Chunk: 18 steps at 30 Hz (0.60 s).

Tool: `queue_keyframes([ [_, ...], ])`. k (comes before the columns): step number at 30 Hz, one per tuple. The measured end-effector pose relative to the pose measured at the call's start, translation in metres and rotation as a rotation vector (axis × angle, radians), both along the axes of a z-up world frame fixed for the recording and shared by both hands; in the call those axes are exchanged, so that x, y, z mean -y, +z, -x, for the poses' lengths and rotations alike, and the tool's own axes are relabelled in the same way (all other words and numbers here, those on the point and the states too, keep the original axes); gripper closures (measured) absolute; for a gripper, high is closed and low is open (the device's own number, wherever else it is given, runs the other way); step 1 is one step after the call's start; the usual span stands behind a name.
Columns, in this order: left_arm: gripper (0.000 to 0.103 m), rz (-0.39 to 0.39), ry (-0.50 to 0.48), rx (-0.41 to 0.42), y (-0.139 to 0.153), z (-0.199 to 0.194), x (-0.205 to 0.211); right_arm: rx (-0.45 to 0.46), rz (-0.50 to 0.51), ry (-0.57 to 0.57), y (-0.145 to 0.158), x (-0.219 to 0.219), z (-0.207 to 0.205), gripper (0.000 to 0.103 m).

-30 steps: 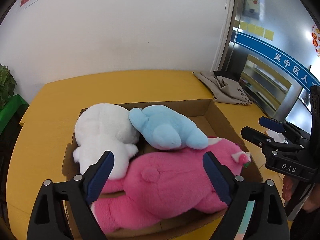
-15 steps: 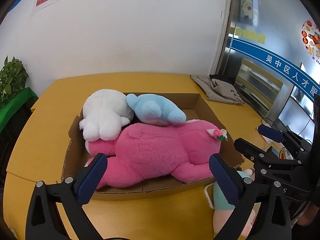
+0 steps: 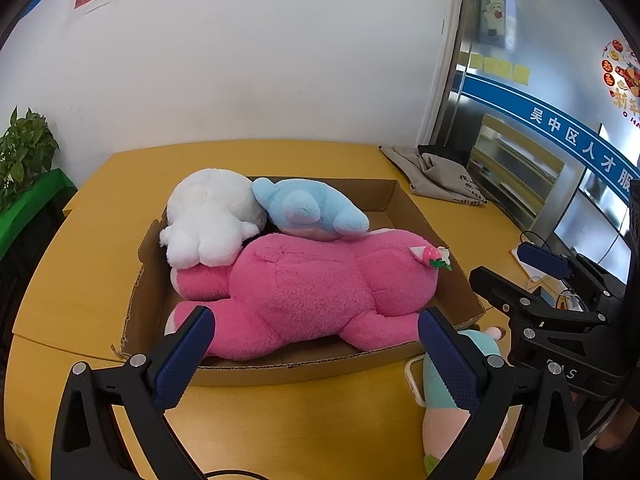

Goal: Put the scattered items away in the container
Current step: 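Open both grippers and withdraw them toward the teal-and-pink pig plush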

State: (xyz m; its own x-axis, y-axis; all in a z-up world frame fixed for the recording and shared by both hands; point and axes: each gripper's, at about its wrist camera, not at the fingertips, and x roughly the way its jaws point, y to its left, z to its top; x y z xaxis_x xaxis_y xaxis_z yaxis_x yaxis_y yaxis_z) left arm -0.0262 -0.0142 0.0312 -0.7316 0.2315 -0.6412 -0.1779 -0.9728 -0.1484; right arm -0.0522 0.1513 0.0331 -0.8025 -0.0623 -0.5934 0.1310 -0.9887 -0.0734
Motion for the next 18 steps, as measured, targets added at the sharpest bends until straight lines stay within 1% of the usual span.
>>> queue_keyframes([
  [10,0.000,-0.008,0.006,0.011,-0.0013,-0.0001,-0.0005,0.008,-0.008,-0.010,-0.0013,-0.0014,0.0027,0.024],
  [18,0.000,-0.023,-0.015,0.019,-0.0034,0.0033,-0.0041,0.015,-0.004,-0.018,-0.0017,-0.0062,0.0033,0.024],
])
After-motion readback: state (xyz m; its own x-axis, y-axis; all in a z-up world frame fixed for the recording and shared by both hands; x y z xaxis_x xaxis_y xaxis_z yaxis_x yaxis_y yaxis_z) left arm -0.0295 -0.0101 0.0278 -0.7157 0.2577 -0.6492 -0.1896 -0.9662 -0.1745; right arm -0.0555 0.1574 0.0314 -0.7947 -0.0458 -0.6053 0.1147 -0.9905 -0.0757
